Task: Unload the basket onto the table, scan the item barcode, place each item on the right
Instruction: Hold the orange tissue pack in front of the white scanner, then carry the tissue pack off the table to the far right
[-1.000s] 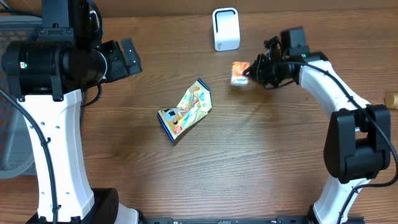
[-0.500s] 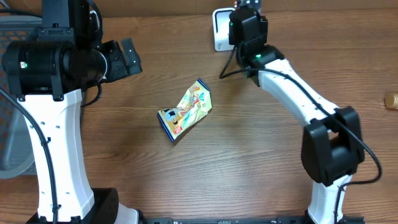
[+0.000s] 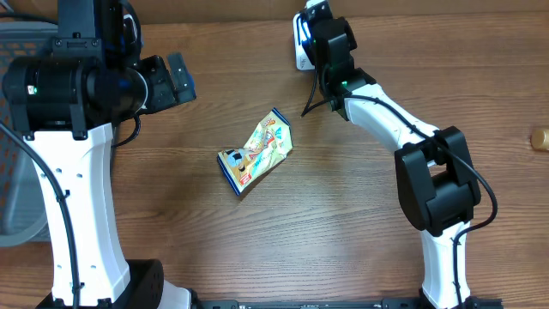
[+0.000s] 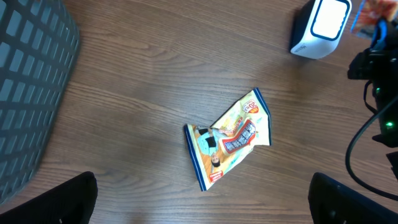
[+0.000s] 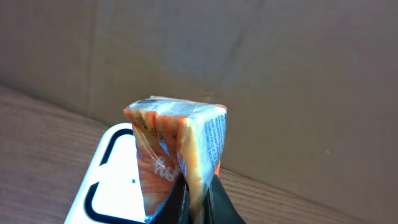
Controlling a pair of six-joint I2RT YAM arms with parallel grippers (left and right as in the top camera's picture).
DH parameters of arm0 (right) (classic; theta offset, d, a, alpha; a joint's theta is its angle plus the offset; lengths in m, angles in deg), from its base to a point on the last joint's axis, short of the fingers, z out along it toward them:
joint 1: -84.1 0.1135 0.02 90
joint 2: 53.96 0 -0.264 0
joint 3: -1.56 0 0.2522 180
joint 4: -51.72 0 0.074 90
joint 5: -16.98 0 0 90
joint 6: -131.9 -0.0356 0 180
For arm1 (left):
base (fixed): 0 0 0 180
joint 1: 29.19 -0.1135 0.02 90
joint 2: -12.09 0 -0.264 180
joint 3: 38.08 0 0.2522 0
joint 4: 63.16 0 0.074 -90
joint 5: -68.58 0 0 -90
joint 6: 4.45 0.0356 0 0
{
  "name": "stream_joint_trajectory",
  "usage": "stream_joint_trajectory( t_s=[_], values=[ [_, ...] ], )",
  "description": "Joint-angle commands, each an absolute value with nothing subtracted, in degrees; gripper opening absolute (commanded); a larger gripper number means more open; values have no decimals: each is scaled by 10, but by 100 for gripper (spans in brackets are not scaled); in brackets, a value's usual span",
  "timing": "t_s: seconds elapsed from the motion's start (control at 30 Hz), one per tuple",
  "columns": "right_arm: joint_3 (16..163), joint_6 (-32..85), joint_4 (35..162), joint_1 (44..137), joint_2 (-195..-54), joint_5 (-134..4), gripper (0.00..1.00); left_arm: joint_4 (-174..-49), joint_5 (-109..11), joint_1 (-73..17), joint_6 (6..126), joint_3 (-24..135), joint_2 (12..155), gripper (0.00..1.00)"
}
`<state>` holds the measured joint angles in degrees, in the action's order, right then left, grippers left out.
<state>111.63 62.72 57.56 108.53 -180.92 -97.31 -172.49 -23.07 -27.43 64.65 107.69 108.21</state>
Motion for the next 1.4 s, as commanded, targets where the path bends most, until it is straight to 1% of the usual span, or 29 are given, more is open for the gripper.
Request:
stream_joint_trajectory(
  t_s=[0.0,0.4,0.43,0.47,0.57,0.7,0.87,1.07,1.13,1.23,1.37],
  values=[
    [1125,667,571,1086,-1826,-947,4,-1723,-229,-277,641,1078,1074,100],
    [1125,676,569,1086,-1827,-950,4,-1723,-229,-277,641,1078,1074,100],
    [1125,669,564,1086,-1827,-964,4,-1723,-229,-277,641,1078,1074,100],
    [1125,643,545,1086,-1826,-1017,4,-1723,-229,-277,641,1078,1074,100],
    [1125,595,525,1080,-1821,-1112,4,-1723,-229,-277,641,1078,1074,100],
    [1125,549,557,1059,-1794,-1158,4,-1723,-229,-277,641,1078,1074,100],
    [1125,429,671,1001,-1732,-1161,4,-1723,-229,-277,641,1078,1074,100],
    [1125,265,870,880,-1655,-1157,4,-1723,-229,-277,641,1078,1074,99],
    [1125,234,936,833,-1642,-1138,4,-1723,-229,-277,641,1078,1074,100],
    [1125,218,1022,765,-1640,-1121,4,-1723,-229,-277,641,1078,1074,100],
    [1121,180,1106,682,-1644,-1105,4,-1723,-229,-277,641,1078,1074,100]
  ],
)
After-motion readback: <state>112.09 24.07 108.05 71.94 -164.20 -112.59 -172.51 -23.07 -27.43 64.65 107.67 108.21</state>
